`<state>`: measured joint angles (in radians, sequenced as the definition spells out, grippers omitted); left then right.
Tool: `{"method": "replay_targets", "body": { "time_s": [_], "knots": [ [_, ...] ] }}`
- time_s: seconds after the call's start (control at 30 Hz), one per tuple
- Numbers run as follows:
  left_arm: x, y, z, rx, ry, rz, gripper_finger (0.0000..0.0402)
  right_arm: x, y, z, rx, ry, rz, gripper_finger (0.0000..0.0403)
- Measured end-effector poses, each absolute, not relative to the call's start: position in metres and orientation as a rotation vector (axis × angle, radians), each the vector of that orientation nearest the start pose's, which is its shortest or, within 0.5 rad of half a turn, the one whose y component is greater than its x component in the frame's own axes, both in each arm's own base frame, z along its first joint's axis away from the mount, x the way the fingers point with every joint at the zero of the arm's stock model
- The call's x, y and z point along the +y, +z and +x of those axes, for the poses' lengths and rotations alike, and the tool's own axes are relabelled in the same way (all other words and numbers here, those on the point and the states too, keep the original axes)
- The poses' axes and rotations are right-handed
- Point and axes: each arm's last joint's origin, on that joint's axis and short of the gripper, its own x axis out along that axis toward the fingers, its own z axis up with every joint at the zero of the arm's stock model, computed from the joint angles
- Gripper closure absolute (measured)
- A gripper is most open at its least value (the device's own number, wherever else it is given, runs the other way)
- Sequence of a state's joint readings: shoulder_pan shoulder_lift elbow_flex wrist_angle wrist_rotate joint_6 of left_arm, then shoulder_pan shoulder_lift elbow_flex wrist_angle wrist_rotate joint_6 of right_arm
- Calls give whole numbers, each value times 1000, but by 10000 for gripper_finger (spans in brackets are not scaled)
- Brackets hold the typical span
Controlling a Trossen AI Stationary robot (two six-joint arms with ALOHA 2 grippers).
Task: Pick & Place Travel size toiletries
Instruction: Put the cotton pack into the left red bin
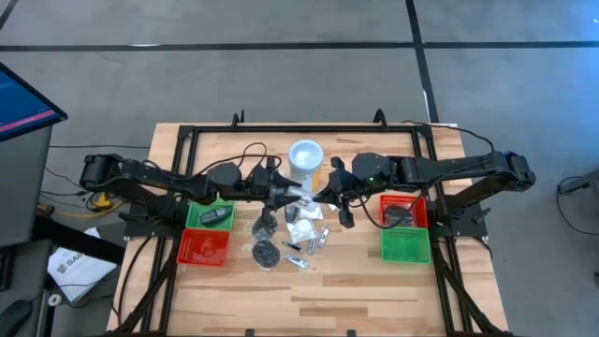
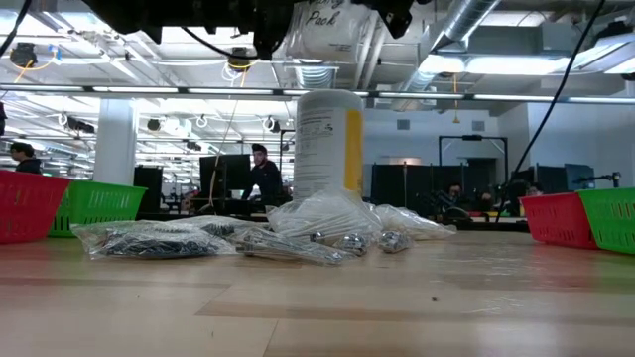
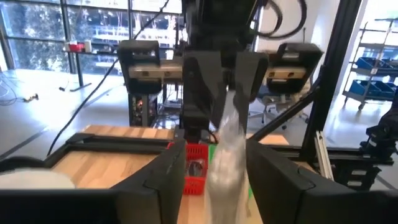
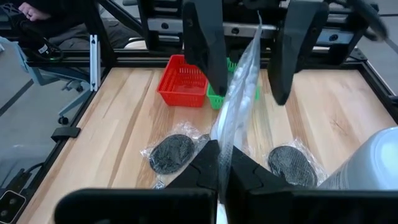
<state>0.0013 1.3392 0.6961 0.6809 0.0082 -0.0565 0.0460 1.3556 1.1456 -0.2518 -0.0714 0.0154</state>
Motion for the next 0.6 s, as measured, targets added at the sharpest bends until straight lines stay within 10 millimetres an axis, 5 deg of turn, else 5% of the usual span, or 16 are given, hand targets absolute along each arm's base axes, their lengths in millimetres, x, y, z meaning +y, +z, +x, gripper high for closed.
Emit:
{"method": "replay_targets", "body": {
  "time_s": [0.6],
  "knots": [
    [-1,266,286,-34,-61,-63,389,16,325,302,470,112,21,403]
  ]
}}
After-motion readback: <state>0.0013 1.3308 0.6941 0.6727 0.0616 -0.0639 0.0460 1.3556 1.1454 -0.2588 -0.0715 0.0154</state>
